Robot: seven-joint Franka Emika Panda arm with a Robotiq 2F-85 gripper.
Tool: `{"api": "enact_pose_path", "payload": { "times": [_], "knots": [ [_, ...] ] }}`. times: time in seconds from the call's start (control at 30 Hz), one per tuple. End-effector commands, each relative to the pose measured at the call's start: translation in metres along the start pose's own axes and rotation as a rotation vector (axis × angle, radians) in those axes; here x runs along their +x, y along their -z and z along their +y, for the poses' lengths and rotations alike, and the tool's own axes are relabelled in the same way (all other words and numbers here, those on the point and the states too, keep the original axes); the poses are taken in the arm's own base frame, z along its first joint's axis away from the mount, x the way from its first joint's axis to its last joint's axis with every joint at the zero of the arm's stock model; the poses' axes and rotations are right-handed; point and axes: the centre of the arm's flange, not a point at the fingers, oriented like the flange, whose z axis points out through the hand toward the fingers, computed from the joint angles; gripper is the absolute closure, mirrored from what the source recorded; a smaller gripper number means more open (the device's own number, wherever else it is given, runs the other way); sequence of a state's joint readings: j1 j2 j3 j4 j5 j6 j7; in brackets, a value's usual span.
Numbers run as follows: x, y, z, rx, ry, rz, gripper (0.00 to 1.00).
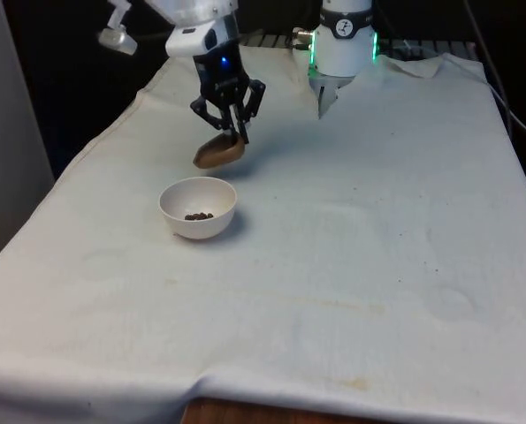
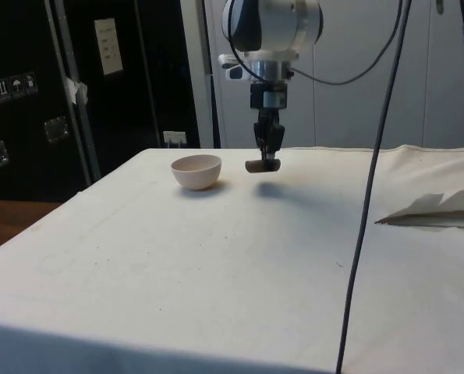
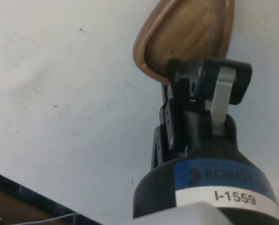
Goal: Pour the coffee beans from the cup into the bowl.
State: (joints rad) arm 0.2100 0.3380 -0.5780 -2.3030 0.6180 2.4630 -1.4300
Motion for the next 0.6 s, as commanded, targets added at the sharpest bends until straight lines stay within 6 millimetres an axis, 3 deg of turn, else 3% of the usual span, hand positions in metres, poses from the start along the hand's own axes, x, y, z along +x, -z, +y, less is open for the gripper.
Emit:
{"api": "enact_pose_path", "payload": {
  "times": [0.0,0.37,0.57],
  "knots": [
    [0.0,-0.002,-0.003,-0.017,-0.002,-0.012,0.98],
    [0.009,-0.02,-0.022,-0.034,0.011,-0.013,0.98],
    [0.009,-0.03,-0.042,-0.086,0.02,-0.024,0.98]
  ]
}}
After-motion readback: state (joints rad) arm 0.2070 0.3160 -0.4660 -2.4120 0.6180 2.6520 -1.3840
